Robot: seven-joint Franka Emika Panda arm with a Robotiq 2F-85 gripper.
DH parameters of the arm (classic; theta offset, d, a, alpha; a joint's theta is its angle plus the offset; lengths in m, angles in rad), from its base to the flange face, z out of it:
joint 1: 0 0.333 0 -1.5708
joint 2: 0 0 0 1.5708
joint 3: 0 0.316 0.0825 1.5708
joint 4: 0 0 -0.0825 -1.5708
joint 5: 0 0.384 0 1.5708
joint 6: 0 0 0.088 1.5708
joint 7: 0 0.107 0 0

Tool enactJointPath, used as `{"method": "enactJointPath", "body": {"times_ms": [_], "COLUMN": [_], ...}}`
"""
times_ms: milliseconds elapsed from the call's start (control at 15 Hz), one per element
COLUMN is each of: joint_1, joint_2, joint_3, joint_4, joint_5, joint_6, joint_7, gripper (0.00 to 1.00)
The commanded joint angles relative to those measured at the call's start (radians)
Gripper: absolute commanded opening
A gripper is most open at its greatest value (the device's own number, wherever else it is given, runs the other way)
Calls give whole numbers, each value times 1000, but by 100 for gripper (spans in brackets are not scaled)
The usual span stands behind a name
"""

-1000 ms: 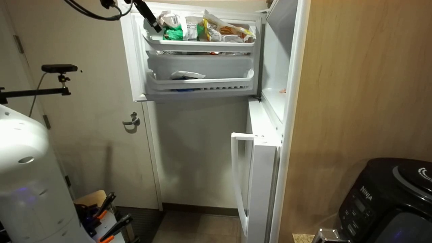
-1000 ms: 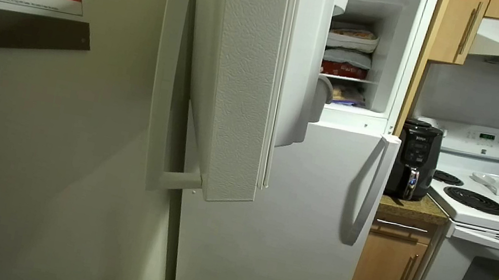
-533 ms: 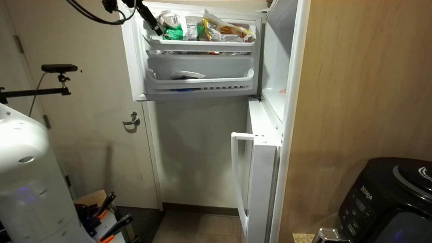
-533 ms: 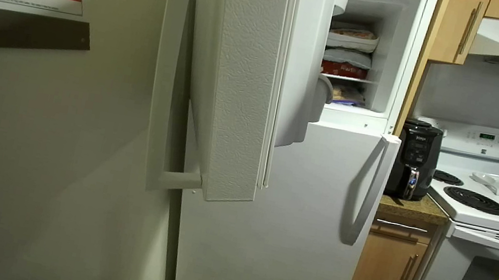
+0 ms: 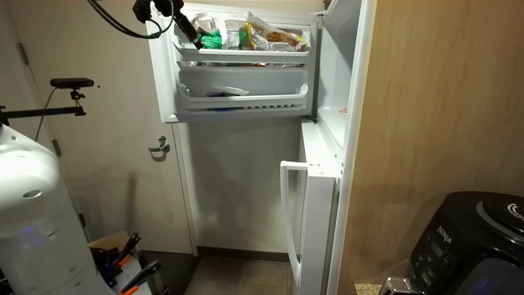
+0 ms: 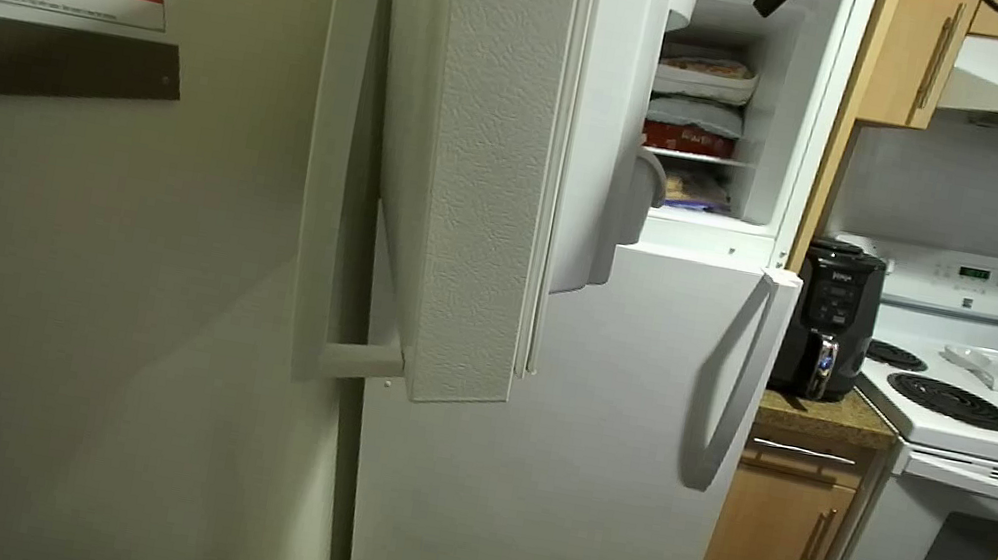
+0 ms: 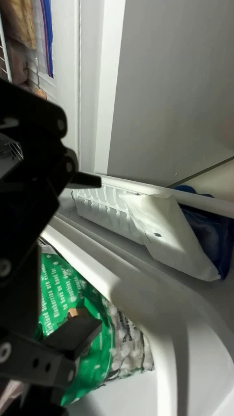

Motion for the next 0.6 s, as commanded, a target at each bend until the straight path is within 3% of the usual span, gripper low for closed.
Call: {"method": "enactJointPath", "body": {"times_ms": [0,533], "joint_1": [21,33], "joint_2": [1,-6], "joint_3": [-9,-12], "joint_4": [-27,-72], "joint_5": [2,-3], "joint_6": [28,25], "joint_7": [15,9], "gripper": [100,100]}}
